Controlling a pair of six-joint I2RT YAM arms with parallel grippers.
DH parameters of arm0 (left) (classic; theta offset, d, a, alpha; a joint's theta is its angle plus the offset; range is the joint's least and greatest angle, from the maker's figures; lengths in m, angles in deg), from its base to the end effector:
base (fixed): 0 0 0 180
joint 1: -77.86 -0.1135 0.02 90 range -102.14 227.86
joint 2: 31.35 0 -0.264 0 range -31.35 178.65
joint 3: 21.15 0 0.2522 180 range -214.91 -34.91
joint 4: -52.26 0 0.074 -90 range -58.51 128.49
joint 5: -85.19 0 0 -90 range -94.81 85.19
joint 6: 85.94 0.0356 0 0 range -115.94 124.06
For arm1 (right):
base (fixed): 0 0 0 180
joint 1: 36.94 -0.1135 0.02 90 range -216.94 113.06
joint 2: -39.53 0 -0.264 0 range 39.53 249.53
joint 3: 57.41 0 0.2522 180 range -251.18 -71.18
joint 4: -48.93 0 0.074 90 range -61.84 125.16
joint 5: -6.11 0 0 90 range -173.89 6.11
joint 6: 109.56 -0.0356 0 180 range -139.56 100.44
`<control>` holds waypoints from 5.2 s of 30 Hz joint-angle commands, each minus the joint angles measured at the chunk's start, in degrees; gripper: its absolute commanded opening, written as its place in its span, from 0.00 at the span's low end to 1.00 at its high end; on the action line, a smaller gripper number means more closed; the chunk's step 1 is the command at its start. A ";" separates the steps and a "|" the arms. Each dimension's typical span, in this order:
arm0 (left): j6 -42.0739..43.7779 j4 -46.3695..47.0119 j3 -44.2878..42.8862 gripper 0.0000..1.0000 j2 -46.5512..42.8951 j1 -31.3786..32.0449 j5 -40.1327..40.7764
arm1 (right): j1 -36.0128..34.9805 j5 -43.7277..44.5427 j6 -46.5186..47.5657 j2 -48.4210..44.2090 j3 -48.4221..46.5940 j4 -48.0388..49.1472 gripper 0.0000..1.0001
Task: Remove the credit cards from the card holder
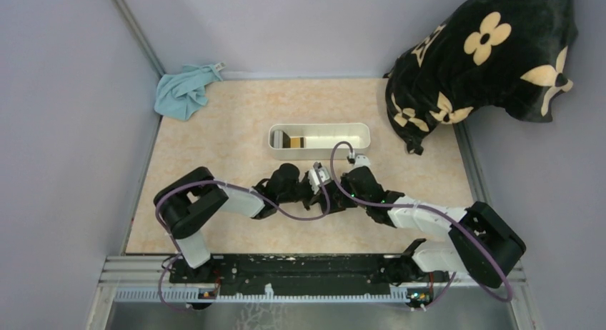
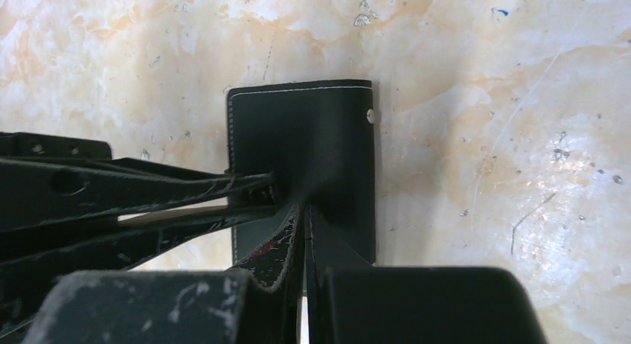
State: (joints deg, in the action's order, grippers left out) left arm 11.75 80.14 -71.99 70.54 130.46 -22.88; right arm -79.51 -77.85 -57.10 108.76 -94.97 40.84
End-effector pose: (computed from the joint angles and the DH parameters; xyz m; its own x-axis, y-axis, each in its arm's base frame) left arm 0.1929 -0.2705 0.1333 -0.1126 0.3567 -0.9274 0.9521 0.3059 0.0021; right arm 0.1683 0.1495 0.1580 -0.7471 0.1365 -0.6506 -0.1992 0.8877 0.4150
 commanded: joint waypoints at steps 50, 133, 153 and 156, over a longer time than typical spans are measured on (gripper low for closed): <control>-10.01 8.65 14.01 0.00 -33.84 -4.22 6.11 | 8.11 -16.48 -9.11 -17.23 4.19 15.75 0.59; -9.19 -3.98 17.65 0.21 -52.60 -4.27 12.02 | 14.00 -31.46 -44.08 24.48 17.43 92.67 0.00; -17.79 -5.59 20.19 0.75 -49.16 -4.21 20.58 | 10.74 -22.93 -23.06 18.53 12.92 55.20 0.04; -18.67 -2.66 20.54 0.75 -46.79 -4.24 19.82 | 10.09 -21.80 -22.56 18.99 12.95 53.31 0.19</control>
State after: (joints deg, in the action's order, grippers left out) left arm -5.04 72.19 -50.20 21.58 126.35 -1.46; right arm -68.34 -102.59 -83.26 129.18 -80.28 97.38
